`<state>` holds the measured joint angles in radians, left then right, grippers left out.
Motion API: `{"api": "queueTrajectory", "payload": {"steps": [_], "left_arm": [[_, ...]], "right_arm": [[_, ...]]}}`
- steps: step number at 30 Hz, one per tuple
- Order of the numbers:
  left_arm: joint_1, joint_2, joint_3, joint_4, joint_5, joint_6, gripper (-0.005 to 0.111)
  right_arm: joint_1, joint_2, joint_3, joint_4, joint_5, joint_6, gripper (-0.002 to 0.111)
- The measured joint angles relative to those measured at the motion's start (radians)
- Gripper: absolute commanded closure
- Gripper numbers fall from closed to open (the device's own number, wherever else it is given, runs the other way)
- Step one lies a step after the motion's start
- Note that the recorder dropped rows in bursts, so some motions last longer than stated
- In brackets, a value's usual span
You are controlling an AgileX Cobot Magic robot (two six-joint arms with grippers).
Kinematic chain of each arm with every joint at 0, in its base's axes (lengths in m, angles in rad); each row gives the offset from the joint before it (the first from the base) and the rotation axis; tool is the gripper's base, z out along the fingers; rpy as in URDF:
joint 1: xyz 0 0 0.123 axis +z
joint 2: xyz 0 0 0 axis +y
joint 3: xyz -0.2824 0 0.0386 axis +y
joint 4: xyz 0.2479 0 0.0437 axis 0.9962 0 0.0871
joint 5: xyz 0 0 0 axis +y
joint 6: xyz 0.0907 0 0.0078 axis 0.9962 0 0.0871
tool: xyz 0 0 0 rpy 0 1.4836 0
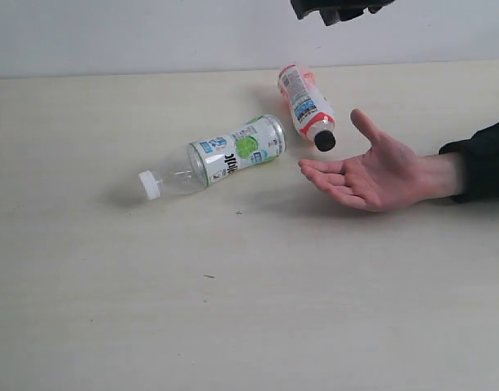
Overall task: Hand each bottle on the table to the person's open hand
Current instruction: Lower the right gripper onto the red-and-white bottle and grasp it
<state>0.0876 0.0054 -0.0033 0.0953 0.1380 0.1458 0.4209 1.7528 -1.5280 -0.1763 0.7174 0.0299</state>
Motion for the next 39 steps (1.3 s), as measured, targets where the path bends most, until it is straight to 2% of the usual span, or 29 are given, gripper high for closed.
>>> {"api": "queueTrajectory", "payload": {"steps": [4, 10, 14, 16, 21, 26, 32, 39], "left_arm": [[0.000, 0.000, 0.000, 0.000, 0.000, 0.000, 0.107], [0.000, 0.000, 0.000, 0.000, 0.000, 0.000, 0.107], [0.000, 0.000, 0.000, 0.000, 0.000, 0.000, 0.107], [0.000, 0.000, 0.000, 0.000, 0.000, 0.000, 0.107], [0.000, 0.000, 0.000, 0.000, 0.000, 0.000, 0.107], [0.000, 0.000, 0.000, 0.000, 0.000, 0.000, 0.107], [0.000, 0.000, 0.000, 0.000, 0.000, 0.000, 0.107], [0.000, 0.000, 0.000, 0.000, 0.000, 0.000, 0.107]], "right_arm": [[-0.009, 0.101, -0.088, -0.150, 0.030, 0.119, 0.069], [-0.013, 0.151, -0.118, -0.300, 0.056, 0.167, 0.067], [-0.032, 0.172, -0.158, -0.333, 0.056, 0.180, 0.046], [-0.056, 0.186, -0.193, -0.336, 0.056, 0.198, 0.044], [-0.119, 0.236, -0.266, -0.247, 0.058, 0.165, 0.043], [-0.134, 0.319, -0.303, -0.077, 0.060, 0.029, 0.032], [-0.134, 0.443, -0.341, 0.058, 0.036, -0.042, 0.031], [-0.134, 0.544, -0.402, 0.107, -0.063, -0.048, 0.031]]}}
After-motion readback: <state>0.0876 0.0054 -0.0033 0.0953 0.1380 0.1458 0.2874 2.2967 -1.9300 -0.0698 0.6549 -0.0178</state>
